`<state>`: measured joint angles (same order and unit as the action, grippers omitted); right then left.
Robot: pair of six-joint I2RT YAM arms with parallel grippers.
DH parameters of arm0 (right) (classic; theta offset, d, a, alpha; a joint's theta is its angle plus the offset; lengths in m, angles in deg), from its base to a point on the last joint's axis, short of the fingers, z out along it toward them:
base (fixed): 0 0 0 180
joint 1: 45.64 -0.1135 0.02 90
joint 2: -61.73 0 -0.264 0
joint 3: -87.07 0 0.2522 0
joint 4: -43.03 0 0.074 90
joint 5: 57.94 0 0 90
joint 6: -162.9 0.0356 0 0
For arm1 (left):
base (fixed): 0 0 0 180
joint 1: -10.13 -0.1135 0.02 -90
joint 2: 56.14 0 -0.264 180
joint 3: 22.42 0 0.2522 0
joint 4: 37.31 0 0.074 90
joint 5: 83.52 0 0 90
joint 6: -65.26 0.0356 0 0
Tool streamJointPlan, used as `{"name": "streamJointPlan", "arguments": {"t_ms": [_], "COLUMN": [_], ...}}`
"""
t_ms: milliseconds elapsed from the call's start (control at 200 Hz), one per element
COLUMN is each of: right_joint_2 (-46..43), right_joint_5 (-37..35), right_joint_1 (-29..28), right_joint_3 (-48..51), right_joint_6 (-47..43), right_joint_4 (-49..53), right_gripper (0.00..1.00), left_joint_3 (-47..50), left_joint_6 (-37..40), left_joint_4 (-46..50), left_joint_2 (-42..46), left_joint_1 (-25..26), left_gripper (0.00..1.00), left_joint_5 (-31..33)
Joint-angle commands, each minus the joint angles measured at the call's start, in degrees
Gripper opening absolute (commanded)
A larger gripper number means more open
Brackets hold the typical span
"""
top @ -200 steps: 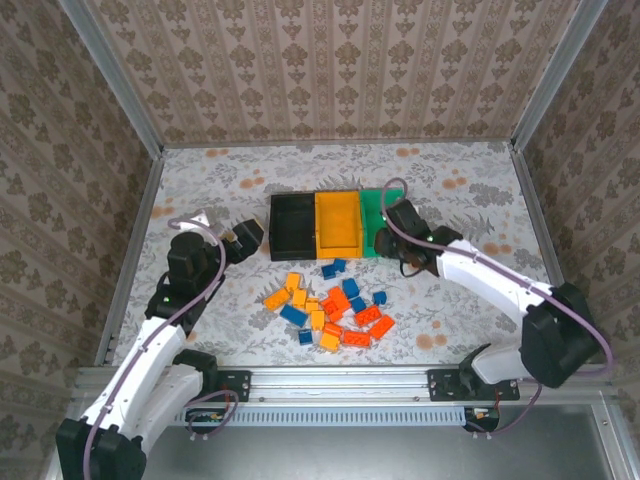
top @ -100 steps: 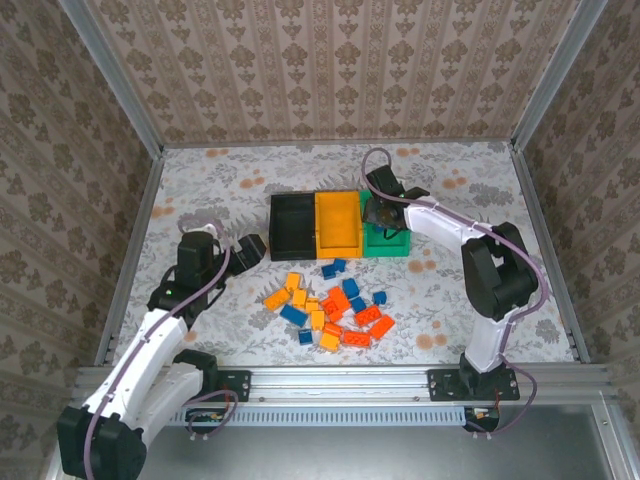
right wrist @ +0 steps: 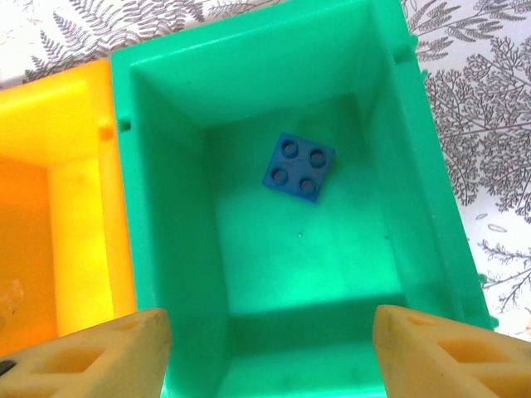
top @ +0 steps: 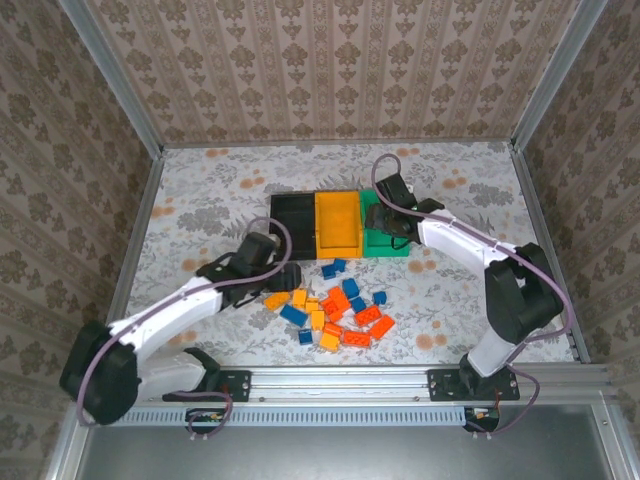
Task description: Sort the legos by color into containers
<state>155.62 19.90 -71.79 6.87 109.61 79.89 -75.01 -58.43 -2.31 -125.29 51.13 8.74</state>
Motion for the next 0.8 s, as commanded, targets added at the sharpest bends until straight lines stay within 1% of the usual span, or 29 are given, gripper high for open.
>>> {"name": "streamJointPlan", "arguments": {"t_ms": [0, 105, 215, 340, 480, 635, 750, 795], "right_joint_2": [-3.2, -4.9, -6.8, -8.9, -10.8, -11.9, -12.5, -12.7], "right_joint_5": [1.0, 1.3, 1.2, 1.0, 0.4, 0.0, -0.3, -0.4], "right_joint_1": [-0.3, -0.3, -0.3, -0.3, -0.2, -0.1, -0.1, -0.1], "right_joint_3": [3.1, 4.9, 6.6, 7.6, 8.0, 8.0, 7.9, 7.9], "right_joint_6": [1.4, 1.5, 1.6, 1.4, 1.2, 1.1, 1.1, 1.1], "right_joint_4": [-1.4, -1.7, -2.1, -2.0, -1.7, -1.4, -0.9, -0.8], "right_gripper": [0.67, 0.67, 0.67, 0.67, 0.67, 0.67, 0.67, 0.67], "left_joint_3": [-4.1, -6.4, -8.3, -8.4, -7.5, -6.5, -6.1, -6.1], "left_joint_6": [5.0, 6.1, 5.6, 5.0, 4.4, 3.9, 4.0, 3.9], "left_joint_4": [1.8, 0.3, 0.1, -0.5, -1.9, -3.6, -3.8, -3.8], "left_joint_2": [-5.9, -11.9, -17.0, -19.7, -21.6, -22.0, -21.3, -20.5], "left_joint_1": [4.1, 6.3, 6.7, 6.7, 6.7, 6.7, 6.7, 6.7], "left_gripper": [0.81, 0.78, 0.73, 0.68, 0.61, 0.50, 0.39, 0.32], "left_joint_5": [10.5, 12.8, 14.6, 15.6, 14.2, 13.0, 12.6, 12.5]}}
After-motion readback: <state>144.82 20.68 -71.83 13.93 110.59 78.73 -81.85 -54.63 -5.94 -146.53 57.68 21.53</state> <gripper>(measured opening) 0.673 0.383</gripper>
